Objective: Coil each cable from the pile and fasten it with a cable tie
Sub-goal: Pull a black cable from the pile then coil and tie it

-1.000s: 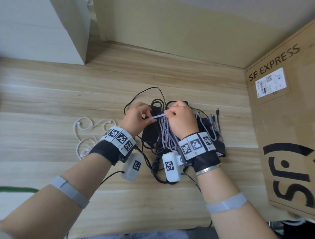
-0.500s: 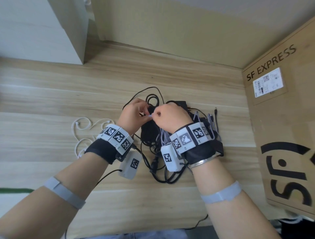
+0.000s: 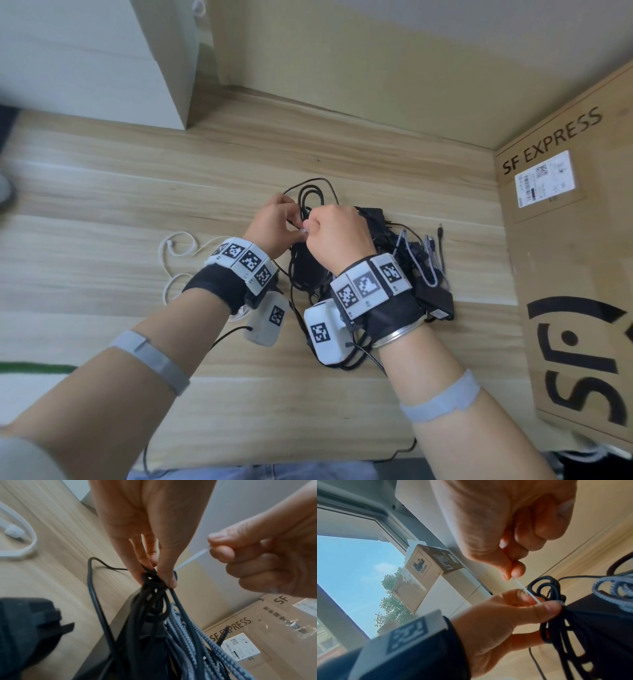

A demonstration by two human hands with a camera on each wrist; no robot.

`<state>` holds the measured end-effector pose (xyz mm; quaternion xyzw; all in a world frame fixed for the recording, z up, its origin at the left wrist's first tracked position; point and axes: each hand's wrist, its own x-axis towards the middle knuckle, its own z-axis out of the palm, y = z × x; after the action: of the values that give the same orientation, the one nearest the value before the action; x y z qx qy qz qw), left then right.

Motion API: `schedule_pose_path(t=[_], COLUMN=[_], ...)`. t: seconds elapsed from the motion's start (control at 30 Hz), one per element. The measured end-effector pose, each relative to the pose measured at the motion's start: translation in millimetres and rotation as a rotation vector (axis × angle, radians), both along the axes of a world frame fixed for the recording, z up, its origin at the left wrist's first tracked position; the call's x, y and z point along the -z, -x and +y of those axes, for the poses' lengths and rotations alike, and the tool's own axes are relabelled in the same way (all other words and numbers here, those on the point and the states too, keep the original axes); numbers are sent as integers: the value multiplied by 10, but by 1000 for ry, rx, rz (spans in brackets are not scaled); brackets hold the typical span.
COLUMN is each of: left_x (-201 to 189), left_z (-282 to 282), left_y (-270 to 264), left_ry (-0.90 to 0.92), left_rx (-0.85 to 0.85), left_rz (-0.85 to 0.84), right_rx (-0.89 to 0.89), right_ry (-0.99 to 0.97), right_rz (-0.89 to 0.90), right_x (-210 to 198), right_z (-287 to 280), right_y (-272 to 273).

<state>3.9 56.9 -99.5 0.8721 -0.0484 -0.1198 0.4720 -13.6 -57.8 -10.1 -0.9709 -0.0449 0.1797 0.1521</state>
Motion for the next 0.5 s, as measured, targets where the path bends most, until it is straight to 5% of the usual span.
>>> schedule_pose_path(t=[0.27, 0.5], left_x=[-95, -462], left_z=[119, 231], left_y=[31, -63], left_ry=[-11, 56], left_rx=[0, -59], left_rz=[26, -58], right_rx=[-49, -19], right_ry=[-13, -148], right_rz=[-73, -341], right_x=[13, 129], right_z=[-108, -313], right_y=[49, -66])
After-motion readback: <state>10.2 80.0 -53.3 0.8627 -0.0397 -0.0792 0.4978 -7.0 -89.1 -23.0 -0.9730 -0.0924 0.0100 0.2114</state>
